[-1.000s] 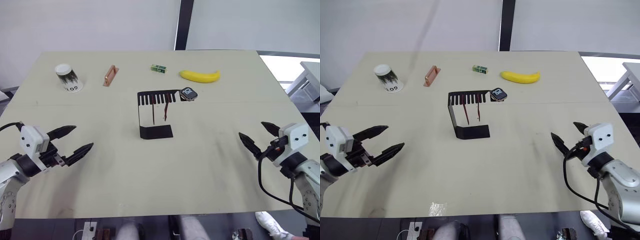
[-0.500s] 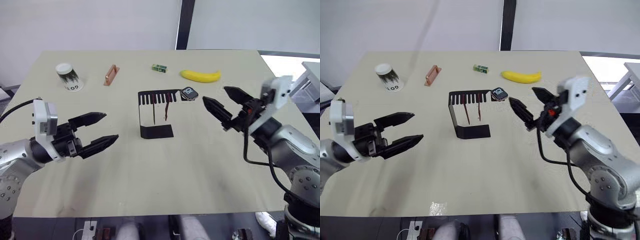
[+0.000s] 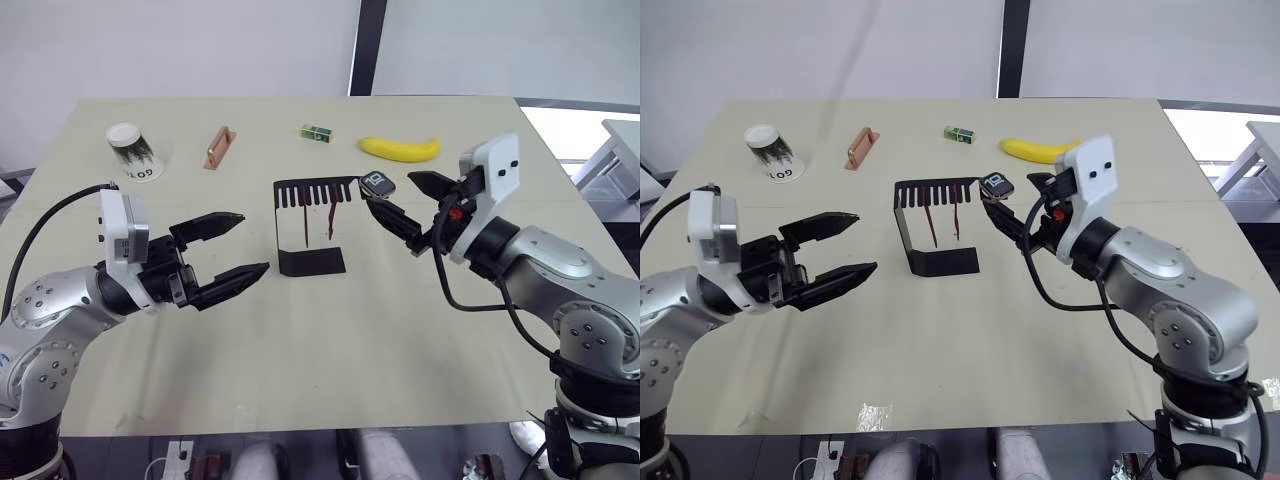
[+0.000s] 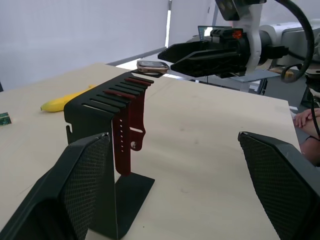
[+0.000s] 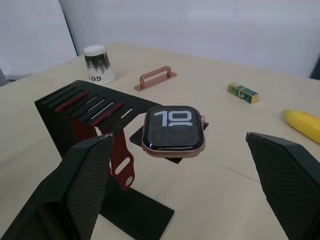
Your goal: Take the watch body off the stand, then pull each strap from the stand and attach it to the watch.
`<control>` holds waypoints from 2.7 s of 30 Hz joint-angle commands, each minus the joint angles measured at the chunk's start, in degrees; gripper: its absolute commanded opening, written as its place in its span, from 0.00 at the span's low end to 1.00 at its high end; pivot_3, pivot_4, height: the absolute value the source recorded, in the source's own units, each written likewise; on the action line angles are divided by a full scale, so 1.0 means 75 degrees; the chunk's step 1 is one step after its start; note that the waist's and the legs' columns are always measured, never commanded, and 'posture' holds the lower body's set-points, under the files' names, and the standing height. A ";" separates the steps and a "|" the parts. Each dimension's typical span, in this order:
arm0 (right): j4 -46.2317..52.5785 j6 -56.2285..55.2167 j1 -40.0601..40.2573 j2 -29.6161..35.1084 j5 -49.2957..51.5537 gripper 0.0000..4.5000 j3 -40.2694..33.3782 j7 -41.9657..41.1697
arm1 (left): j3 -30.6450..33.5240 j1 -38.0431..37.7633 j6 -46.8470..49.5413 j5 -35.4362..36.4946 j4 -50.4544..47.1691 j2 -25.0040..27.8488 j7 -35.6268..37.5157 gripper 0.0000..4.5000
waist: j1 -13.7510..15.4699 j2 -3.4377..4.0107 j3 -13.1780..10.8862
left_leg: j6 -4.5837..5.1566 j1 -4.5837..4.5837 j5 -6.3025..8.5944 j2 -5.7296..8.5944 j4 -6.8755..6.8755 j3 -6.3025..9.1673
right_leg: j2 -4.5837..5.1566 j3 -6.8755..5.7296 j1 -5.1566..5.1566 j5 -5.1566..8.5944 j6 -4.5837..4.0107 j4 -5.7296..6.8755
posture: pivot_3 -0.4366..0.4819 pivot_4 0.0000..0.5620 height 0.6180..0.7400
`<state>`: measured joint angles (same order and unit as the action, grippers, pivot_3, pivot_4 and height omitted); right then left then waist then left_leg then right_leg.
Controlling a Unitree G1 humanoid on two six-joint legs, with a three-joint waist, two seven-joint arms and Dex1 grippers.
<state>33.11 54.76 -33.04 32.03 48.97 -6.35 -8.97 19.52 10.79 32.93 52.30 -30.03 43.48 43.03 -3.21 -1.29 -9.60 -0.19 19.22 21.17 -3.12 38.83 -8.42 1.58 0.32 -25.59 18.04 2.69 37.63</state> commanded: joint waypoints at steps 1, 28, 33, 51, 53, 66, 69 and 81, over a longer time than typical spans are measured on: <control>-0.0051 -0.0308 -0.0292 -0.0127 -0.0339 1.00 0.0119 -0.0087 | 0.0005 0.0216 -0.0325 -0.0092 -0.0363 -0.0145 -0.0159 0.99 | 0.0002 0.0000 0.0000 | 0.0000 0.0001 0.0000 -0.0001 0.0002 0.0001 | 0.0000 -0.0001 0.0000 0.0000 0.0000 0.0000 | 0.48 0.27 0.98; -0.0812 -0.0359 -0.0815 -0.0848 -0.1081 1.00 0.0446 -0.0404 | 0.0095 0.0218 -0.0280 -0.0046 -0.0535 -0.0180 -0.0417 0.99 | -0.0008 0.0000 0.0000 | 0.0000 0.0001 0.0000 -0.0004 0.0007 0.0001 | -0.0001 -0.0002 0.0000 0.0000 0.0000 0.0005 | 0.48 0.27 0.98; -0.0842 -0.0343 -0.0840 -0.0834 -0.1084 1.00 0.0474 -0.0454 | 0.0086 0.0207 -0.0254 -0.0031 -0.0602 -0.0181 -0.0506 0.99 | -0.0006 0.0000 0.0000 | 0.0000 0.0001 0.0001 -0.0004 0.0007 0.0001 | -0.0001 -0.0001 0.0000 0.0000 0.0000 0.0005 | 0.48 0.27 0.98; -0.0905 -0.0504 -0.0899 -0.0812 -0.1183 0.35 0.0467 -0.0800 | 0.0212 0.0090 -0.0259 -0.0050 -0.0686 -0.0156 -0.0641 1.00 | -0.0007 0.0000 0.0000 | 0.0000 0.0001 0.0001 -0.0005 0.0005 0.0002 | -0.0001 -0.0001 0.0000 0.0000 0.0000 0.0003 | 0.48 0.27 0.98; -0.0830 -0.0596 -0.0845 -0.0792 -0.1158 0.35 0.0355 -0.0853 | 0.0204 0.0088 -0.0269 -0.0068 -0.0668 -0.0164 -0.0630 1.00 | -0.0006 0.0000 0.0000 | 0.0000 0.0001 0.0001 -0.0004 0.0005 0.0002 | -0.0001 -0.0001 0.0000 0.0000 0.0000 0.0003 | 0.48 0.27 0.98; 0.0308 -0.1490 0.2633 0.0165 -0.0874 0.35 -0.1897 -0.1448 | -0.0289 0.0314 -0.0579 -0.0531 -0.0162 -0.0213 0.0019 1.00 | 0.0121 -0.0001 0.0000 | 0.0008 0.0005 0.0006 -0.0002 0.0004 0.0006 | -0.0003 -0.0001 0.0011 -0.0003 0.0005 -0.0016 | 0.48 0.27 0.98; -0.0169 -0.2545 0.3836 0.0295 -0.2326 0.35 -0.1517 -0.1324 | -0.0545 0.0269 -0.0818 -0.0949 -0.0031 -0.0127 0.0355 1.00 | 0.0109 -0.0001 0.0000 | 0.0005 0.0003 0.0006 -0.0003 0.0000 0.0003 | -0.0007 0.0003 0.0011 -0.0003 0.0005 -0.0019 | 0.48 0.27 0.98; -0.2126 -0.4296 0.4461 -0.1021 -0.4673 0.35 -0.0521 -0.0379 | -0.0949 -0.0168 -0.0476 -0.0761 -0.0578 -0.0119 0.0671 1.00 | 0.0011 0.0000 0.0000 | -0.0003 -0.0005 0.0003 -0.0007 0.0004 -0.0006 | -0.0014 0.0014 0.0009 -0.0001 0.0003 -0.0011 | 0.48 0.27 0.98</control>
<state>17.51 24.86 0.74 24.87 15.30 -9.23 -13.51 11.77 10.05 29.54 45.54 -31.73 42.48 48.17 -3.12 -1.29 -9.61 -0.21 19.19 21.19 -3.17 38.85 -8.46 1.49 0.42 -25.52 18.03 2.71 37.55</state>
